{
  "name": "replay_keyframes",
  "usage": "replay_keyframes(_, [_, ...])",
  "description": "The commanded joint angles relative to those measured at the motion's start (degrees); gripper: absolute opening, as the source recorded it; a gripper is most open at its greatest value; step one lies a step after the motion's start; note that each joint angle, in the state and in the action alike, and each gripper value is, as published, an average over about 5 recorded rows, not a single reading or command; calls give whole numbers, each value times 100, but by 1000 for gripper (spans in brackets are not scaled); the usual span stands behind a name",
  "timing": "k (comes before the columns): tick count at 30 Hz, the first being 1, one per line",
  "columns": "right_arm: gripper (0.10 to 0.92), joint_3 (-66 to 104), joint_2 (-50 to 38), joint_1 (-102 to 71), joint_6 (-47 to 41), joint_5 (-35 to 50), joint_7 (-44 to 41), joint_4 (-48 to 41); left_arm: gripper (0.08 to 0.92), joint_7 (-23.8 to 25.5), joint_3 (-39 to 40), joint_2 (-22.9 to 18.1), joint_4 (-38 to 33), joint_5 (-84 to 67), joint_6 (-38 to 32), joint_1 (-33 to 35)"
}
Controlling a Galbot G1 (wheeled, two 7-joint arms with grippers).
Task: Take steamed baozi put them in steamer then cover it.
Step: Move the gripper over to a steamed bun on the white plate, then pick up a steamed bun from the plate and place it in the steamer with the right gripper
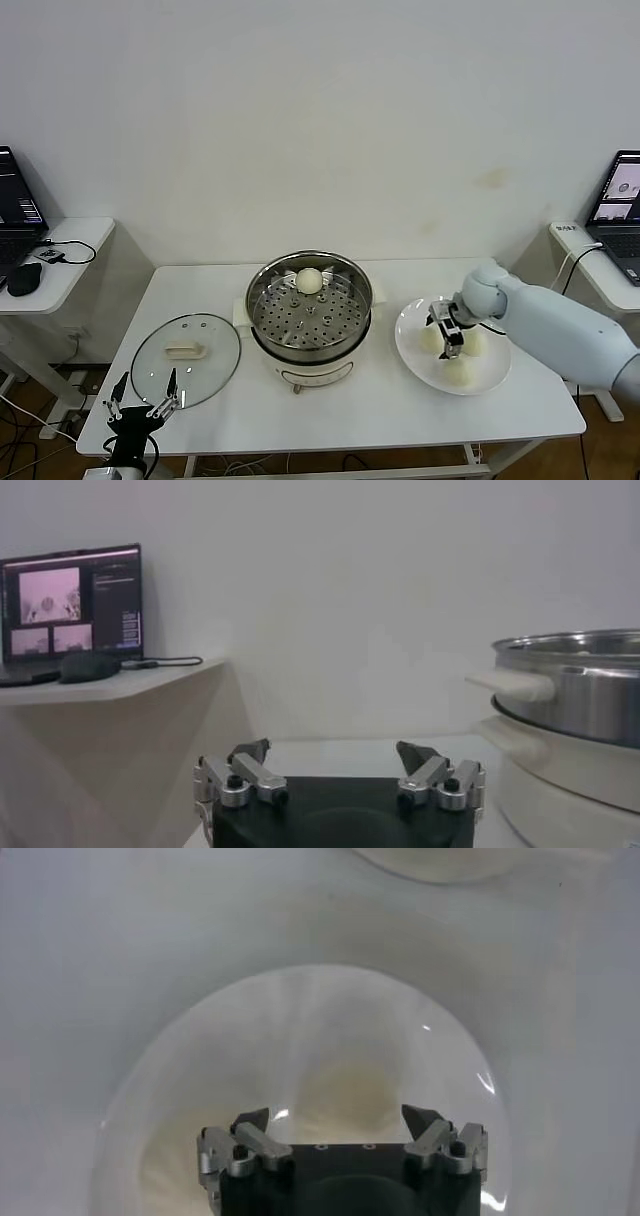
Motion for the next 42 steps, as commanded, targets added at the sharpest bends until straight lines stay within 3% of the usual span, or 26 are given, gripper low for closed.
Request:
replay_keyframes(1, [807, 168, 239, -156, 26, -141, 30, -374, 823, 0, 4, 6, 10, 1, -1, -6])
replay_keyframes(16, [627, 170, 98, -31, 6, -134, -126, -224, 823, -5, 10, -4, 18, 0, 2, -19])
replay_keyframes(23, [616, 154, -105, 295, -78, 95, -196, 99, 823, -7, 9, 2, -23, -2, 4, -18])
replay_keyframes(34, [619, -797, -708, 2612, -536, 1750, -283, 1159, 823, -1, 40, 75, -53, -19, 35, -61])
replay_keyframes(42, [622, -1588, 18, 4031, -1228, 3211, 25, 1709, 823, 11, 85, 119, -129, -189, 100, -54])
